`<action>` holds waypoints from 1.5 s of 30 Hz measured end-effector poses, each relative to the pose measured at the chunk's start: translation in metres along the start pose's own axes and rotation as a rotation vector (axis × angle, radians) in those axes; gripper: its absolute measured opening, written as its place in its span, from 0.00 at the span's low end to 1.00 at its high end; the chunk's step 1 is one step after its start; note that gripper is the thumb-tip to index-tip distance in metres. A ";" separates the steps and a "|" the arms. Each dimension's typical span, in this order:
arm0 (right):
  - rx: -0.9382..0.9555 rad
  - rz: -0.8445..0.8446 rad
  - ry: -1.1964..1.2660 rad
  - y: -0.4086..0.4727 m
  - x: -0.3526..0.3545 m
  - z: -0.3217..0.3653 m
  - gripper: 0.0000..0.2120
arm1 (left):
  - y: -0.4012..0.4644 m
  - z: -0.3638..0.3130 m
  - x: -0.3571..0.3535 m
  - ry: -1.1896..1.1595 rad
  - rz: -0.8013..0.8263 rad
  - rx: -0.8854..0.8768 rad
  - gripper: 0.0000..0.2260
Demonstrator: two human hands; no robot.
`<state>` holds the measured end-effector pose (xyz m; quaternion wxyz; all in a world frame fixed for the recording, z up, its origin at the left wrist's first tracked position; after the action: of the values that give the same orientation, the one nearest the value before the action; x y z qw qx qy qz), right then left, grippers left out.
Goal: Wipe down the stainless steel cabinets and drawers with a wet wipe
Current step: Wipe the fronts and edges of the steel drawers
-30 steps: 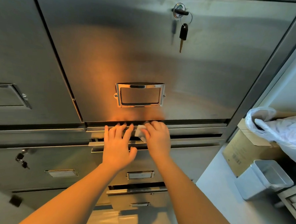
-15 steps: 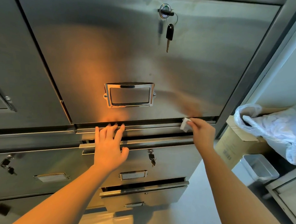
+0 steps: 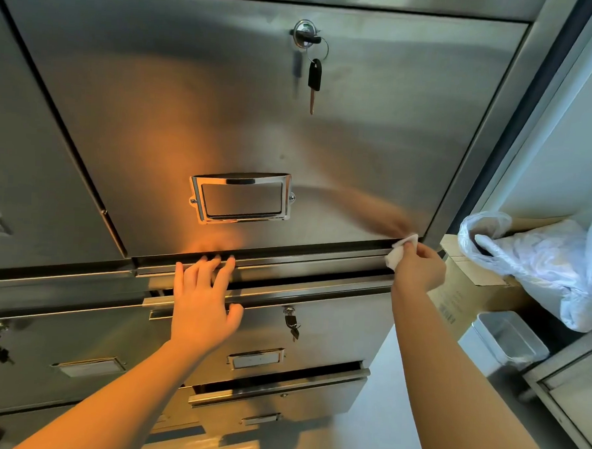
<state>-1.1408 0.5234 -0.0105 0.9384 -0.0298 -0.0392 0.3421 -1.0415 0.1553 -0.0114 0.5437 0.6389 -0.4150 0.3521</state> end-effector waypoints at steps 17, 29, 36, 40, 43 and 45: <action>-0.408 0.427 0.625 -0.074 -0.048 0.008 0.11 | 0.000 -0.001 -0.003 0.004 -0.001 0.024 0.32; -0.517 0.518 0.797 -0.094 -0.054 0.029 0.22 | -0.001 -0.001 -0.002 -0.002 0.004 0.033 0.32; -0.482 0.384 0.735 -0.078 -0.041 0.028 0.08 | -0.001 0.001 -0.002 -0.013 0.015 0.039 0.32; -0.505 0.504 0.732 -0.113 -0.062 0.024 0.04 | -0.001 0.001 -0.003 -0.018 0.016 0.037 0.32; -0.533 0.551 0.734 -0.120 -0.064 0.023 0.17 | -0.001 0.002 -0.003 -0.014 0.022 0.034 0.32; -0.503 0.485 0.733 -0.101 -0.054 0.027 0.17 | -0.001 0.002 -0.003 -0.019 0.023 0.033 0.32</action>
<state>-1.1198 0.4122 0.0215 0.7479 -0.3811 0.2196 0.4971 -1.0421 0.1534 -0.0147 0.5252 0.6462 -0.4214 0.3591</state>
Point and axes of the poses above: each hand's wrist, its own y-axis towards the middle knuckle, its own x-axis out of the back of the hand, z = x × y, the point moved 7 cm from there along y, towards the middle knuckle
